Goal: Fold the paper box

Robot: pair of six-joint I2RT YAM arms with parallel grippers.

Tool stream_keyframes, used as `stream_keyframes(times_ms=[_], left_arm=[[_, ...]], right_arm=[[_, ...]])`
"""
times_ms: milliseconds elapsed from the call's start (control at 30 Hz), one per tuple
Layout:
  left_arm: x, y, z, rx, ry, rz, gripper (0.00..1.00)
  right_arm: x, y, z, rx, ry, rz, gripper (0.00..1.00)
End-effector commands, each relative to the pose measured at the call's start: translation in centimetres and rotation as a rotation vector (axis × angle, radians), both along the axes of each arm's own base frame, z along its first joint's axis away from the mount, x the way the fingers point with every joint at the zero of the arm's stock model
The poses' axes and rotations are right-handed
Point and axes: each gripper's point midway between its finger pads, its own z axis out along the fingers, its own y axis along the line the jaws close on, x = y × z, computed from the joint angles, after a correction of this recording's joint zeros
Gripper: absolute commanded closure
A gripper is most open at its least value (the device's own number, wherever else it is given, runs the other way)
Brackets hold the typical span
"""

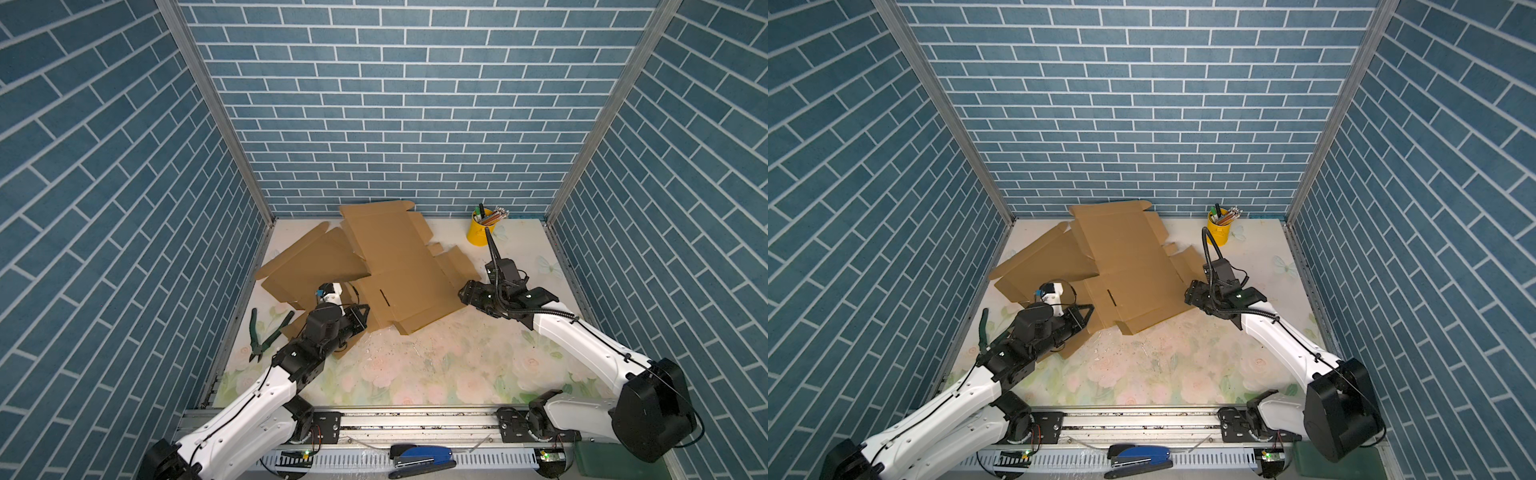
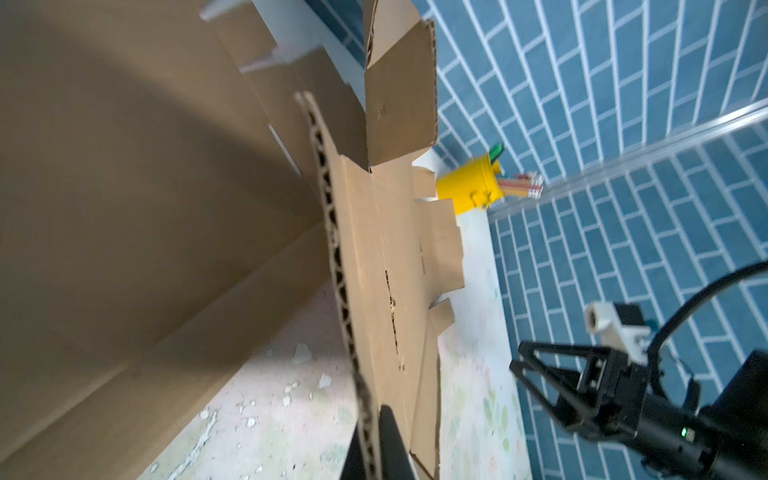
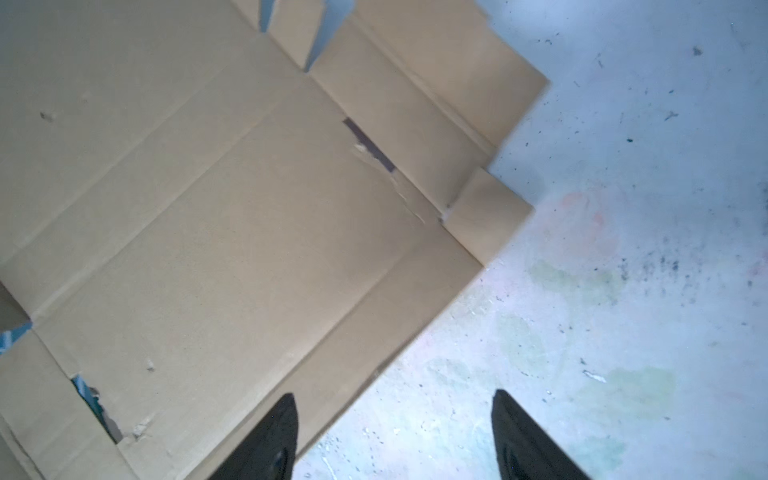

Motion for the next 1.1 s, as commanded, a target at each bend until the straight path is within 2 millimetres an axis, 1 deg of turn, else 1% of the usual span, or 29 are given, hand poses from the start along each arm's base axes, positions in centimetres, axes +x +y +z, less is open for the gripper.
stream_keyframes(times_ms=[0, 100, 167, 267, 333, 433, 533, 633, 700, 800, 867, 1000, 1067], left_arm=[[1.1, 1.3, 1.6, -0.081, -0.072, 0.169, 1.00], [1.1, -0.1, 1.7, -0.093, -0.087, 0.166, 1.00], [0.9, -1.2, 1.6, -0.102, -0.087, 0.150, 1.00], [0.5, -2.1, 1.4, -0.096, -0.089, 0.146, 1.00], [0.3, -2.5, 1.5, -0.089, -0.094, 0.147, 1.00], [0.1, -3.2, 1.2, -0.080, -0.092, 0.139, 1.00], [0.0, -3.7, 1.0, -0.084, -0.092, 0.135, 1.00], [0.1, -3.8, 0.8, -0.079, -0.089, 0.136, 1.00], [0.1, -4.1, 0.8, -0.083, -0.089, 0.131, 1.00], [-0.1, -5.1, 0.8, -0.082, -0.082, 0.104, 1.00], [-0.2, -5.4, 0.8, -0.080, -0.079, 0.095, 1.00], [-0.3, -4.7, 0.5, -0.051, -0.078, 0.113, 1.00], [-0.3, -4.6, 0.7, -0.044, -0.084, 0.114, 1.00]], right_arm=[[-0.8, 1.2, 0.4, 0.218, 0.051, -0.131, 0.23], [-0.4, 2.7, 0.9, 0.379, 0.035, -0.207, 0.21], [0.1, 3.5, 1.2, 0.454, 0.025, -0.247, 0.20], [0.5, 4.5, 0.7, 0.490, 0.026, -0.293, 0.19], [0.6, 4.9, -0.5, 0.508, 0.049, -0.334, 0.20], [0.7, 6.1, -2.4, 0.555, 0.091, -0.372, 0.24], [0.3, 7.2, -3.5, 0.564, 0.117, -0.390, 0.27], [-0.2, 7.4, -4.5, 0.551, 0.143, -0.412, 0.28], [-0.2, 7.7, -5.3, 0.578, 0.158, -0.421, 0.30], [0.4, 8.0, -6.2, 0.595, 0.145, -0.434, 0.37], [0.9, 7.9, -6.5, 0.598, 0.122, -0.451, 0.44], [1.8, 7.5, -6.4, 0.626, 0.072, -0.486, 0.63], [2.0, 7.4, -6.5, 0.627, 0.061, -0.494, 0.72]])
